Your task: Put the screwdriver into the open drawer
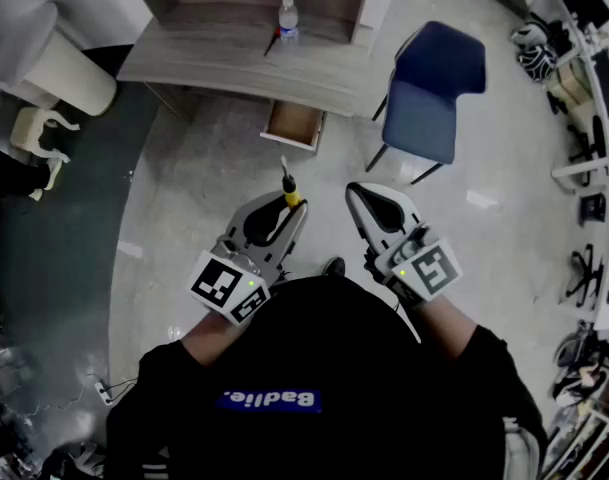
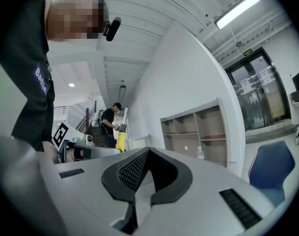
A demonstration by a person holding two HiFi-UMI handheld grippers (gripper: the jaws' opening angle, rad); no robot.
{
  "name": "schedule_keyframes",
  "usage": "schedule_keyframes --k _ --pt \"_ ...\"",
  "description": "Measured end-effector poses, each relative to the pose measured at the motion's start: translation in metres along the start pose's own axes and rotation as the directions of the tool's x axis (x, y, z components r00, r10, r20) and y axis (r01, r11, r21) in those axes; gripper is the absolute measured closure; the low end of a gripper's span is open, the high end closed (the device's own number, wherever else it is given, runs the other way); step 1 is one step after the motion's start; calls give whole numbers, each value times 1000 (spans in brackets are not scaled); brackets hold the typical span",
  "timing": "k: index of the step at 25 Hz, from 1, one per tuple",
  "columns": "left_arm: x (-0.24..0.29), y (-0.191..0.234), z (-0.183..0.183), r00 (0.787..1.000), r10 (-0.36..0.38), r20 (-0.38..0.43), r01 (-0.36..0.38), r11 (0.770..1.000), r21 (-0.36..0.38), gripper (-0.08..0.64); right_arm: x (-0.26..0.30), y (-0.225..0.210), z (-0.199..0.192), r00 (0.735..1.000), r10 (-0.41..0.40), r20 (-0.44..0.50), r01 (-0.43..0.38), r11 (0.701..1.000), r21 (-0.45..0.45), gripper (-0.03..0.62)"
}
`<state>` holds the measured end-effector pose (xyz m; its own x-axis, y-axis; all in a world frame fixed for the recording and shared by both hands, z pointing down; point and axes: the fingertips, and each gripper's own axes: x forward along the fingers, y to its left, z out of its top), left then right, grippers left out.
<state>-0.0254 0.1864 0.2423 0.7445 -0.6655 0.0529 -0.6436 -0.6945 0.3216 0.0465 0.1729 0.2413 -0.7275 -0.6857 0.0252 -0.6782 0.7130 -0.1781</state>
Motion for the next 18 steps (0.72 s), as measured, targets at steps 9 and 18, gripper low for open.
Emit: schedule_keyframes --k 9,18 --pt "-4 -6 -4 1000 1 0 -1 1000 2 482 -6 5 -2 1000 2 6 -2 1000 -1 565" --pt "-4 -16 -7 1000 11 1 -11 1000 3 482 -14 7 -2 1000 25 -6 -25 1000 9 565"
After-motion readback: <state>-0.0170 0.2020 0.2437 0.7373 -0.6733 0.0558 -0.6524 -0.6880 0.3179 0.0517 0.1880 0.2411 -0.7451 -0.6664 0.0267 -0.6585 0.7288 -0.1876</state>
